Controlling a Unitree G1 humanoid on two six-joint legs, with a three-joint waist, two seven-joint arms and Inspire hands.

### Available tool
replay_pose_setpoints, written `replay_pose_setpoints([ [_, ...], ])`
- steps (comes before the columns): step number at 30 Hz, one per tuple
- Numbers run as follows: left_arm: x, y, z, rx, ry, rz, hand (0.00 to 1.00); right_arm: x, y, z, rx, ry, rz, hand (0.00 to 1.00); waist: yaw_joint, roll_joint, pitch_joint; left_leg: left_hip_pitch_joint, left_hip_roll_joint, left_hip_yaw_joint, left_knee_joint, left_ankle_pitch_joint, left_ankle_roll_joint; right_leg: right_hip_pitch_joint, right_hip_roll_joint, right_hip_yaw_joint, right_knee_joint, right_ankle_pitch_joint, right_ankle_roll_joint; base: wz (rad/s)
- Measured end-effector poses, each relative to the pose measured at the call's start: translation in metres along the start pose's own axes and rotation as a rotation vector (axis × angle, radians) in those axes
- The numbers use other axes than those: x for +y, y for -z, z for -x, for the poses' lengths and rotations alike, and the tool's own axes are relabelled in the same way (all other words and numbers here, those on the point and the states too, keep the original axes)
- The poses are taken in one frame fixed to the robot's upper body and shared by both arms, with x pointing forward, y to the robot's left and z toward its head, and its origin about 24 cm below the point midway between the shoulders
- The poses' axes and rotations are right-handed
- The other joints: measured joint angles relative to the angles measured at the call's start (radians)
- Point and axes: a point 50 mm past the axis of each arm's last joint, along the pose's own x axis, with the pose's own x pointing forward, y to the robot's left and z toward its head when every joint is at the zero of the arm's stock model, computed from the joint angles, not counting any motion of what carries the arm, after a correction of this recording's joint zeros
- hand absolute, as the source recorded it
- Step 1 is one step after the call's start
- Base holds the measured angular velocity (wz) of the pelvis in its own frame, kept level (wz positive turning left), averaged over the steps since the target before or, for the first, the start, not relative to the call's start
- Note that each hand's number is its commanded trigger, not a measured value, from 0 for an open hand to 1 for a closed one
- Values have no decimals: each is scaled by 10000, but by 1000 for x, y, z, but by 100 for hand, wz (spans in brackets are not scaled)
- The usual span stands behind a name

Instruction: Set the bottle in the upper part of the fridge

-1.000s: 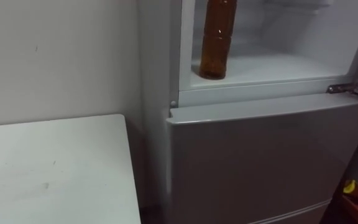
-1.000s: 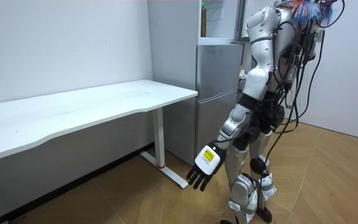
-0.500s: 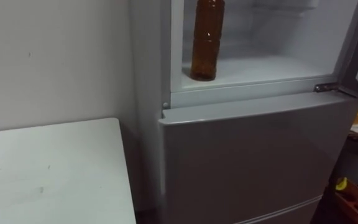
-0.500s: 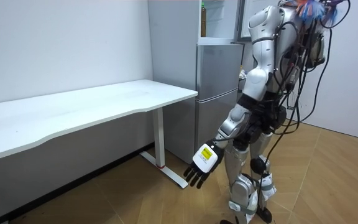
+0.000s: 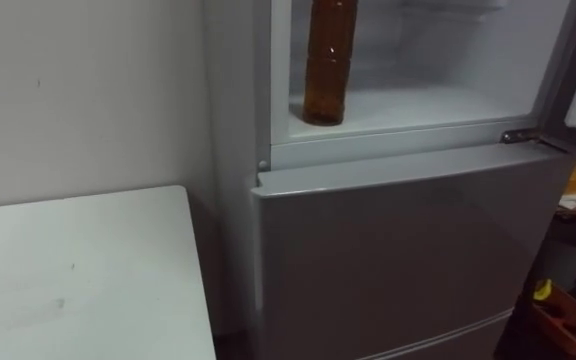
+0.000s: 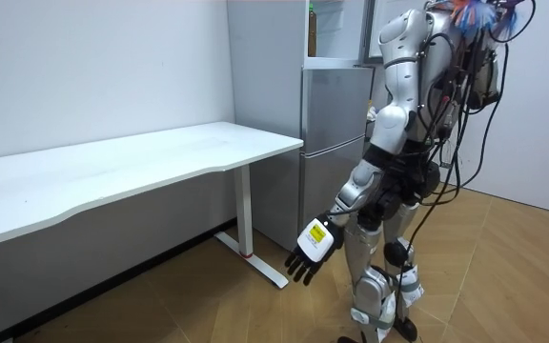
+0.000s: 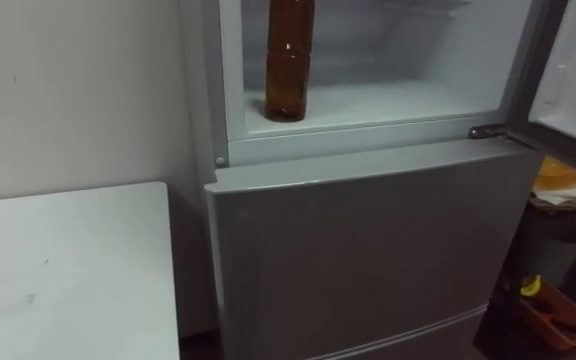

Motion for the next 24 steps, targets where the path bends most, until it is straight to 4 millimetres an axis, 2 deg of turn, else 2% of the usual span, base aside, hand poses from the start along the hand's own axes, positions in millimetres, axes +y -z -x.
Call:
replay_pose_setpoints([
  [7, -6, -2, -1, 31, 208, -187, 0, -3, 8, 15, -574, -318, -253, 0, 277, 87, -32, -134, 19, 72, 108, 0, 0, -129, 51, 192, -7, 52, -13, -6],
  [12, -15, -9, -2, -280, 481, -531, 0, 0, 15, 25, -497, -1018, -666, 0, 480, 262, -1, 40, 37, 89, 122, -25, 12, 20, 67, 238, -27, 87, -14, -4],
  [16, -16, -10, -2, -290, 473, -579, 0, 5, 22, 34, -265, -1954, -635, 0, 535, 390, 19, 26, 49, 58, 148, -44, 24, 5, 72, 236, -30, 126, -6, -3],
  [24, -16, -7, -2, -180, 446, -604, 0, 13, 30, 44, 77, -3185, -776, 0, 661, 556, -11, -21, 49, 43, 181, -42, 30, 10, 63, 216, -46, 180, -11, 0],
])
